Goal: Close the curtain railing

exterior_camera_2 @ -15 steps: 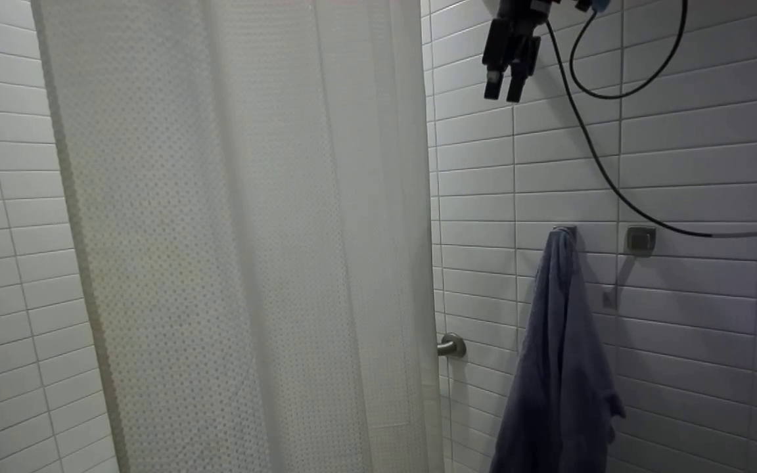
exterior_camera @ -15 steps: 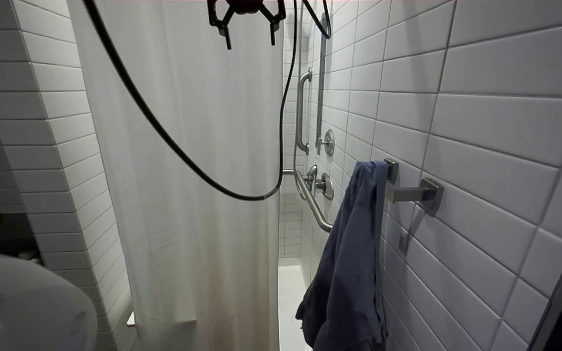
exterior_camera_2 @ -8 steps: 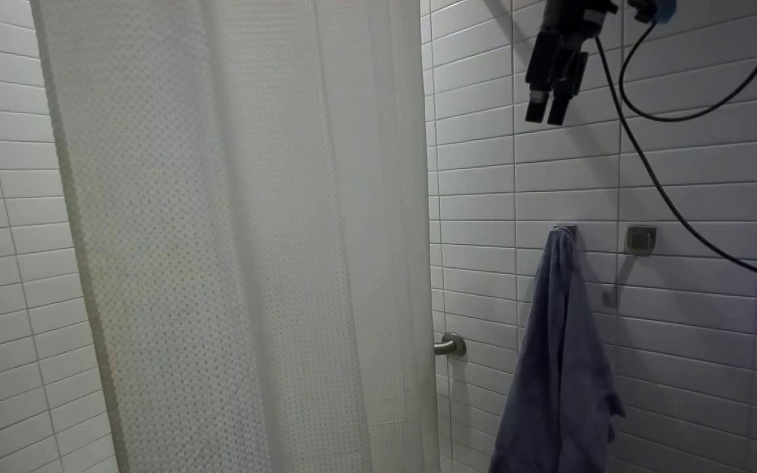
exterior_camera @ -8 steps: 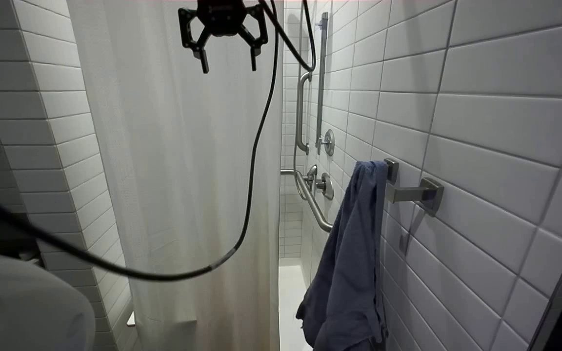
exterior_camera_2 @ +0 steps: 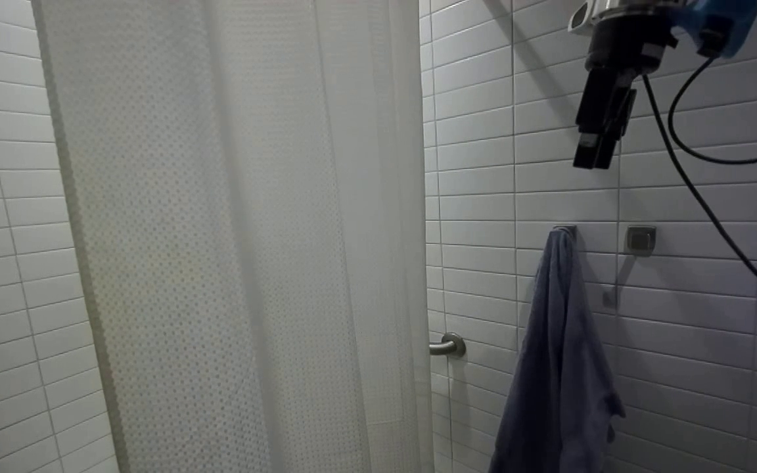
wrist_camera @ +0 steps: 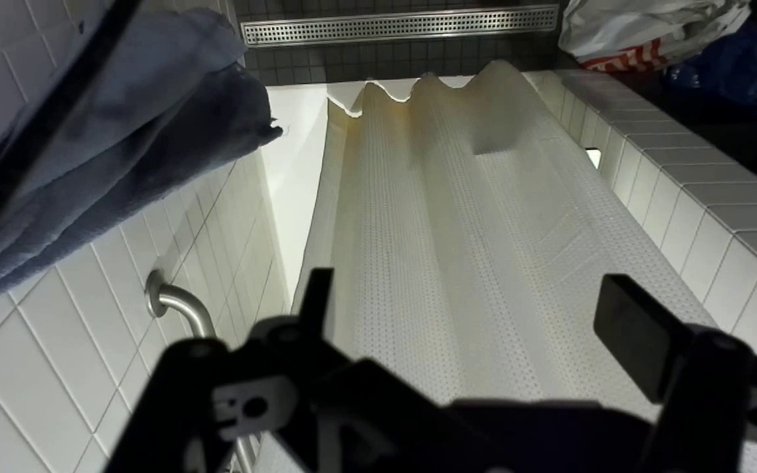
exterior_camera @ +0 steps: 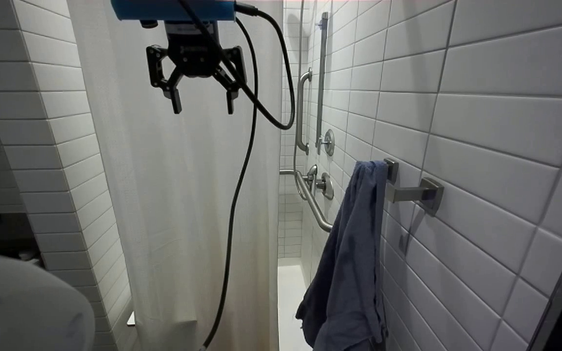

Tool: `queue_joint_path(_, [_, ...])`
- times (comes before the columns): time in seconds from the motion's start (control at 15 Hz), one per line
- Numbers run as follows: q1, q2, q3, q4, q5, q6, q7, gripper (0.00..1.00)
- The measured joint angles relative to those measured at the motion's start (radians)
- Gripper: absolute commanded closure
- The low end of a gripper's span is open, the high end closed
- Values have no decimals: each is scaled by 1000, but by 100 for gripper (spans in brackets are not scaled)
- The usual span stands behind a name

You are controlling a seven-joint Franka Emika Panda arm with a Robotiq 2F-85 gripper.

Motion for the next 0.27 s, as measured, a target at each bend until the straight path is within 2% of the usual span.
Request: queue_joint_path(0.27, [1,-13,-1,-8,1,0,0,0])
